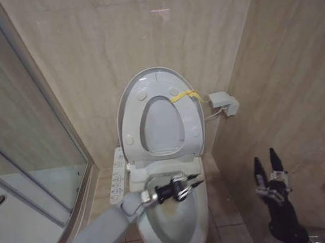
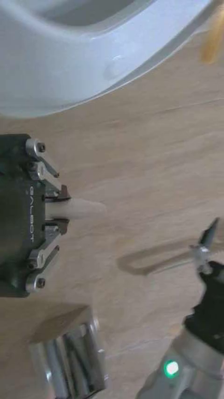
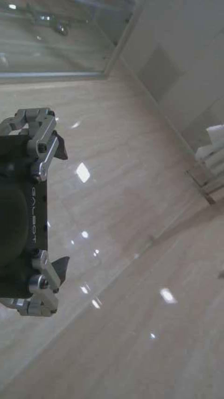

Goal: Open the toilet lid, clean the toilet bowl with a toilet brush, close the toilet lid, and flush.

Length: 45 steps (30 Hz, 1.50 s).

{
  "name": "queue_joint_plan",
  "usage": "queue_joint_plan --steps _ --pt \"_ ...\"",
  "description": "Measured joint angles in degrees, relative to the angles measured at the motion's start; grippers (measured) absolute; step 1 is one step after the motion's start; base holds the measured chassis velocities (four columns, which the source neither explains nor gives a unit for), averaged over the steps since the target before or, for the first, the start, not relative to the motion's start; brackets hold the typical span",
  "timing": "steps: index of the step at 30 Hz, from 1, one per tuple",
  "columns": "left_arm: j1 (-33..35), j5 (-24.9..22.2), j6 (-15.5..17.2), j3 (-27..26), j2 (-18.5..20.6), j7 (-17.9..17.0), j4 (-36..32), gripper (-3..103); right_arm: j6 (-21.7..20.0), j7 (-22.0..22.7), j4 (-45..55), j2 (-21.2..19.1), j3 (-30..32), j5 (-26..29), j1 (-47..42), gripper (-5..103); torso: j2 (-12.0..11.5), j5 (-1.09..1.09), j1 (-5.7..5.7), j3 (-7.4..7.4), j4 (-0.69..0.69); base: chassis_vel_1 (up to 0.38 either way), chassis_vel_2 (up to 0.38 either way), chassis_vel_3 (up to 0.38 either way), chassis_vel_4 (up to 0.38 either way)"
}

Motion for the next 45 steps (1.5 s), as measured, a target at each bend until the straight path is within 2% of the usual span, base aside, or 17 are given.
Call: queue_joint_plan --steps 3,4,6,12,14,16,20,22,24,28,30,33,36,38,41,43,45 --pt "1.2 0.8 -0.6 0.3 0.4 0.5 3.3 20 0.0 -0.1 0.0 -0.1 -0.1 0.0 0.0 100 0.0 0.0 0.0 0.0 0.04 -0.035 -0.018 0.023 -0.006" --pt "2.2 1.4 -1.0 0.3 1.1 0.8 5.1 20 0.0 -0.1 0.0 -0.3 -0.5 -0.1 -0.1 100 0.0 0.0 0.0 0.01 0.14 0.0 0.0 0.0 0.0" --pt "2.7 1.3 -0.8 0.2 1.3 0.8 5.0 20 -0.1 -0.1 0.1 -0.6 -0.8 -0.1 -0.2 100 0.0 0.01 0.0 0.01 0.19 0.027 0.015 0.009 0.011" --pt "1.8 -0.2 -0.1 0.9 -0.2 0.5 0.5 20 -0.1 -0.2 -0.4 -0.3 -0.6 -0.6 0.2 100 0.0 -0.01 -0.01 -0.01 0.0 0.009 0.005 0.002 0.004" --pt "2.1 0.4 -0.5 0.9 -0.1 0.8 2.0 20 -0.1 -0.2 -0.4 -0.2 -0.7 -0.8 0.2 100 0.0 0.0 -0.01 0.0 0.01 0.0 0.0 0.0 0.0" --pt "3.5 1.5 -1.2 0.4 0.8 1.4 4.8 20 -0.1 -0.2 -0.4 -0.4 -1.0 -0.8 0.2 100 0.0 -0.01 0.0 0.0 0.1 0.0 0.0 0.0 0.0" --pt "3.9 1.4 -1.0 -0.2 0.8 1.2 4.1 20 -0.1 -0.2 -0.5 -0.7 -0.9 -0.9 0.3 100 0.0 0.01 -0.01 0.0 0.17 0.0 0.0 0.0 0.0" --pt "2.4 0.0 -0.2 0.1 -1.2 0.5 1.2 20 -0.1 -0.2 -0.7 -0.5 -0.6 -0.9 0.3 100 0.0 -0.01 -0.01 -0.01 0.04 0.0 0.0 0.0 0.0" --pt "1.7 -0.2 -0.1 0.4 -2.0 0.3 0.8 20 -0.1 -0.3 -0.7 -0.3 -0.6 -0.9 0.3 100 0.0 -0.02 -0.01 -0.01 -0.02 0.0 0.0 0.0 0.0" --pt "2.7 1.2 -0.9 0.8 -1.8 0.9 5.1 20 -0.1 -0.3 -0.4 -0.2 -0.6 -1.0 0.1 100 0.0 -0.01 0.0 0.0 0.03 -0.009 -0.038 0.006 0.001" --pt "3.7 1.9 -1.5 0.0 -1.2 1.2 7.7 20 -0.1 -0.3 -0.4 -0.6 -0.7 -0.9 -0.1 100 0.0 0.03 0.0 0.01 0.18 0.0 0.0 0.0 0.0" --pt "3.5 1.6 -1.4 -0.4 -1.4 1.0 6.7 20 0.0 -0.4 -0.4 -0.8 -0.4 -0.8 -0.1 100 0.0 0.01 -0.01 0.0 0.16 0.0 0.0 0.0 0.0" --pt "1.5 0.4 -0.6 0.1 -3.1 0.3 2.8 20 0.0 -0.4 -0.5 -0.5 -0.1 -0.8 -0.1 100 0.0 -0.01 -0.01 -0.01 0.0 0.0 0.0 0.0 0.0" --pt "1.4 0.8 -0.7 0.2 -3.4 0.3 3.5 20 0.0 -0.5 -0.4 -0.3 -0.1 -0.9 -0.2 100 0.0 -0.01 -0.01 -0.01 -0.01 -0.026 -0.012 -0.006 -0.009" --pt "2.2 1.9 -1.5 0.0 -3.2 0.8 6.6 20 0.0 -0.6 -0.3 -0.3 -0.3 -0.9 -0.2 100 0.0 0.0 0.0 0.0 0.02 0.0 0.0 0.0 0.0" --pt "3.7 3.1 -2.2 -0.9 -2.3 1.4 9.6 20 0.0 -0.6 -0.3 -0.6 -0.6 -0.9 -0.3 100 0.0 0.02 0.0 0.01 0.16 0.0 0.0 0.0 0.0" --pt "3.8 2.9 -2.2 -1.5 -2.2 1.3 8.9 20 0.0 -0.7 -0.3 -0.8 -0.5 -0.9 -0.3 100 0.0 0.0 -0.01 0.0 0.16 0.0 0.0 0.0 0.0"
